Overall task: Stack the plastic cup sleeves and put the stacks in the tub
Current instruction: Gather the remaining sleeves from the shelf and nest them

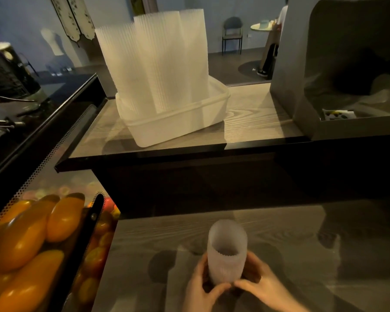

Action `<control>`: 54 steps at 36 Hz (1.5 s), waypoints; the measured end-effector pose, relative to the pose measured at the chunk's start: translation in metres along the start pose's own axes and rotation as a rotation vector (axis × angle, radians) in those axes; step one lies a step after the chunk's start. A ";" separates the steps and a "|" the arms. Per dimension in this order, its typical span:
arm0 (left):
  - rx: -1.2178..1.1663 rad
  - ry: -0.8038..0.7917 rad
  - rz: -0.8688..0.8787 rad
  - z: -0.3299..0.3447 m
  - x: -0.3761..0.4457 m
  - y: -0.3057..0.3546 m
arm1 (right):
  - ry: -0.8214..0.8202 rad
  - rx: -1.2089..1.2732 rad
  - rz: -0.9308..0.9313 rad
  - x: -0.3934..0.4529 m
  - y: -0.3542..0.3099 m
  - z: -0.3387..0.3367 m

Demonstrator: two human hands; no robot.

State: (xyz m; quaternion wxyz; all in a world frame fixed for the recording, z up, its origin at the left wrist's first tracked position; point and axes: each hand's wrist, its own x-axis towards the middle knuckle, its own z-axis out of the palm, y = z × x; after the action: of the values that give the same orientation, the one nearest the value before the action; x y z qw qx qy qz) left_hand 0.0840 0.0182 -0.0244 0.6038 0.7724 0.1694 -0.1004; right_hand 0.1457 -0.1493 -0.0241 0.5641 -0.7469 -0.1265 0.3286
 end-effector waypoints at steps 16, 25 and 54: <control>0.387 0.410 0.728 -0.105 -0.002 0.276 | 0.166 -0.179 -0.706 0.009 -0.293 -0.077; 0.381 0.506 0.775 -0.121 0.047 0.342 | 0.265 -0.155 -0.633 0.064 -0.365 -0.111; 0.656 0.653 0.692 -0.099 0.072 0.294 | 0.449 -0.190 -0.617 0.124 -0.357 -0.099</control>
State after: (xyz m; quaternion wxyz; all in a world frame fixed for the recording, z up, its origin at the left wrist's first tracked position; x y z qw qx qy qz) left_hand 0.2581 0.0615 0.2383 0.2467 0.9207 0.0446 0.2991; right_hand 0.3664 -0.0366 0.2780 0.5784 -0.7760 -0.2482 -0.0412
